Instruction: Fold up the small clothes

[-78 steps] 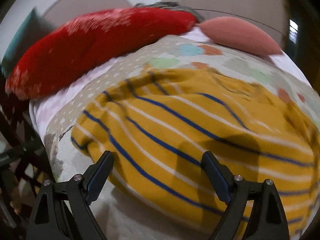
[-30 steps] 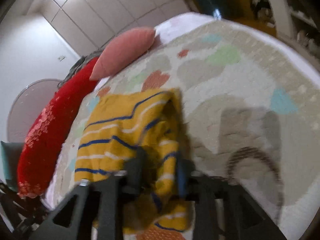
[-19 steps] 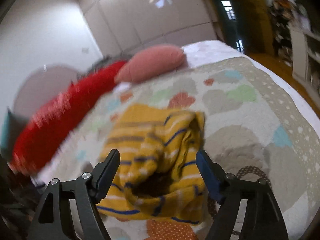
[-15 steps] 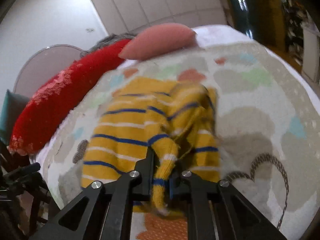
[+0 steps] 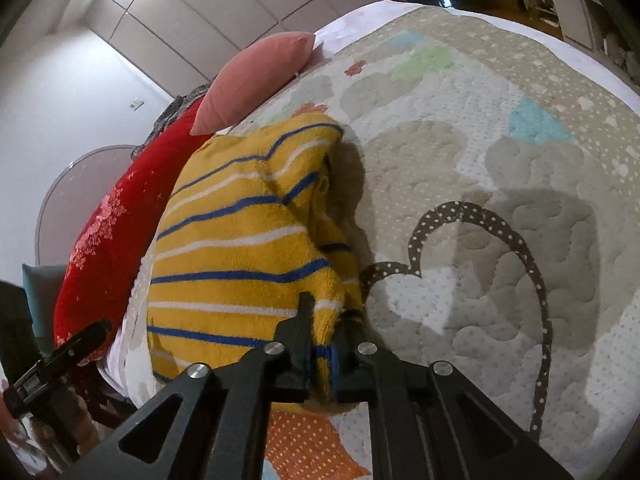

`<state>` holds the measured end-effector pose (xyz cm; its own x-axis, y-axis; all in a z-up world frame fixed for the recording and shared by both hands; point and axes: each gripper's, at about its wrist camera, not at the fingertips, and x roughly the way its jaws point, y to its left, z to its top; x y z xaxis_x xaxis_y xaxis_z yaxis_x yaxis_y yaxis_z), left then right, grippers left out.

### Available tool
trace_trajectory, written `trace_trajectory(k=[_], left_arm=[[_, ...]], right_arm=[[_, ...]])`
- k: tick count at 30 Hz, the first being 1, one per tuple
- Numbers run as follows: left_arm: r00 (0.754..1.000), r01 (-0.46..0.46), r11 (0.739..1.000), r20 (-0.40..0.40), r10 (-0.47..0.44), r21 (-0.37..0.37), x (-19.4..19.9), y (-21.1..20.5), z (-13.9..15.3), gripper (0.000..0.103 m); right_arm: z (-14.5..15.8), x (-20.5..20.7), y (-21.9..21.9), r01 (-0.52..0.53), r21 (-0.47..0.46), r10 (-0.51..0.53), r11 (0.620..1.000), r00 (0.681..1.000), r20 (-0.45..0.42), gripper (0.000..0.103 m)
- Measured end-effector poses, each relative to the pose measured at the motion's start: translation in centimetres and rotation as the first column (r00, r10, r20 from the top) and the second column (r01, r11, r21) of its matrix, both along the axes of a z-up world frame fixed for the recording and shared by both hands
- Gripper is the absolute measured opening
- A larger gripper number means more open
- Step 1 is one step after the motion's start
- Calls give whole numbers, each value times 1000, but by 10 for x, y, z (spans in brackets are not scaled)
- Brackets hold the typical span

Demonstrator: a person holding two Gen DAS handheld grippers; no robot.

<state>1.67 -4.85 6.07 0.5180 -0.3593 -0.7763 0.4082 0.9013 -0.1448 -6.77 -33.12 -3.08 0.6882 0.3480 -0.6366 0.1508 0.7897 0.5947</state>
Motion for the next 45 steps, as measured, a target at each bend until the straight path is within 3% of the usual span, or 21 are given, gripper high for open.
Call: trace_trajectory(k=[5, 8, 15, 22, 26, 28, 32, 36, 45], left_arm=[[991, 20, 996, -136, -9, 82, 18, -24, -47, 101], [978, -7, 1000, -209, 13, 28, 18, -16, -59, 101], [989, -12, 999, -150, 18, 40, -1, 8, -37, 101], [987, -74, 997, -145, 74, 3, -20, 38, -28, 101], [986, -97, 995, -134, 95, -7, -25, 47, -26, 101], [986, -103, 995, -130, 101, -8, -26, 49, -26, 101], [984, -119, 993, -134, 115, -21, -28, 56, -26, 101], [985, -123, 992, -127, 119, -24, -31, 60, -25, 101], [983, -132, 990, -133, 126, -39, -28, 69, -28, 101]], right_arm=[[-8, -5, -8, 5, 43, -6, 999, 1000, 19, 13], [-8, -6, -8, 3, 33, -4, 999, 1000, 24, 16], [-8, -4, -5, 26, 29, -27, 999, 999, 32, 23], [-6, -6, -1, 40, 15, -40, 999, 999, 29, 26], [-5, -7, 2, 46, -14, -46, 999, 999, 23, 31], [-5, -7, 2, 55, -27, -55, 998, 998, 8, 43], [-2, -9, 2, 55, -32, -54, 998, 998, 8, 46], [8, -14, 1, 69, -71, -68, 995, 998, 11, 54], [51, -31, -17, 182, -158, -165, 970, 979, 116, 61]])
